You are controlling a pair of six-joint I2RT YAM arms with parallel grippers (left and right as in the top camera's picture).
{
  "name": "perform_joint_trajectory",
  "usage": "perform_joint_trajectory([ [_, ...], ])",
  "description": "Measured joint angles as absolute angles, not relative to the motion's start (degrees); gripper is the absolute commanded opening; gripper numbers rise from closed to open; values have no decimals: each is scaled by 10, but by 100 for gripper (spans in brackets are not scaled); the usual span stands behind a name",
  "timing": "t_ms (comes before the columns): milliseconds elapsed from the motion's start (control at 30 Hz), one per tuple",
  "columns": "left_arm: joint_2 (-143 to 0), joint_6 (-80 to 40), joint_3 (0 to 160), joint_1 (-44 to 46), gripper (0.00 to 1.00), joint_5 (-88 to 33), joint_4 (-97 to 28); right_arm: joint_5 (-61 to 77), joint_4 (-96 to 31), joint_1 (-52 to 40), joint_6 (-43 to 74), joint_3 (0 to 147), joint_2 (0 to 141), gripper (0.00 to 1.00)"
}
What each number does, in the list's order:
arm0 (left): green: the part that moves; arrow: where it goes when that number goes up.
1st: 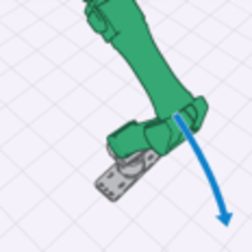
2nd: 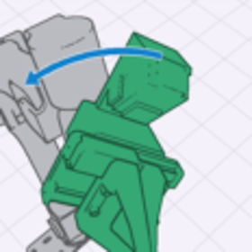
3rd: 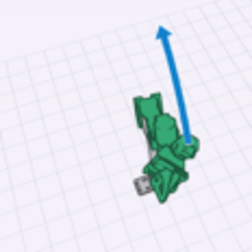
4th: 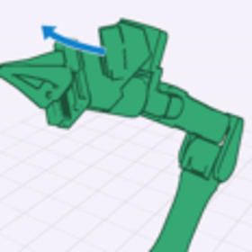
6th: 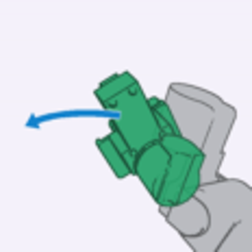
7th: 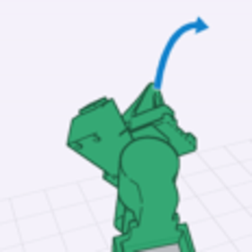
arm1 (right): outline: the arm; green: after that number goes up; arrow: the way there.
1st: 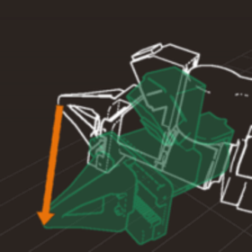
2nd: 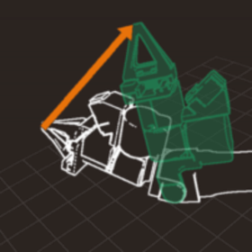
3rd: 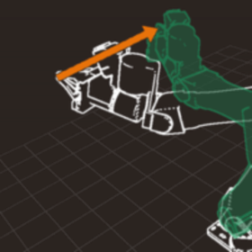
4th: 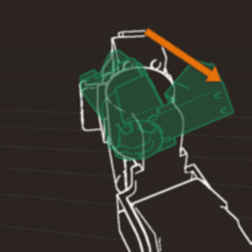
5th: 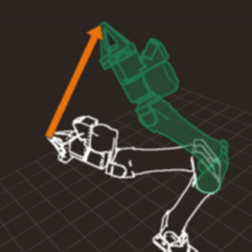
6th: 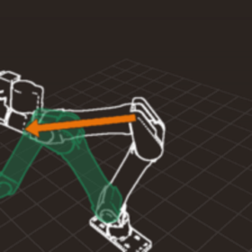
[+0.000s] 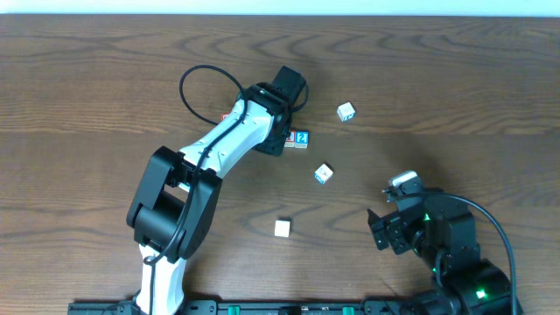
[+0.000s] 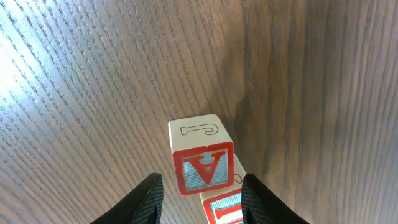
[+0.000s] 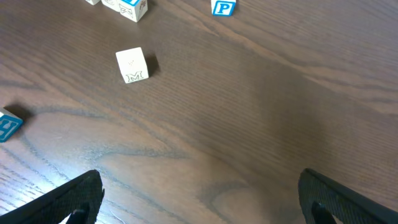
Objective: Spell out Ai2
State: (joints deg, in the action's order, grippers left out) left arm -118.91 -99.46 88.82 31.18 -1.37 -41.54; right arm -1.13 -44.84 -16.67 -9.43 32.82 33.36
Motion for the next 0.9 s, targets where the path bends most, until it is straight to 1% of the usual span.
perform_joint_trajectory([
  [900,-1209,-1018,890,311,42,-12,-414,-11,-448,-167,-94,328,334,99],
])
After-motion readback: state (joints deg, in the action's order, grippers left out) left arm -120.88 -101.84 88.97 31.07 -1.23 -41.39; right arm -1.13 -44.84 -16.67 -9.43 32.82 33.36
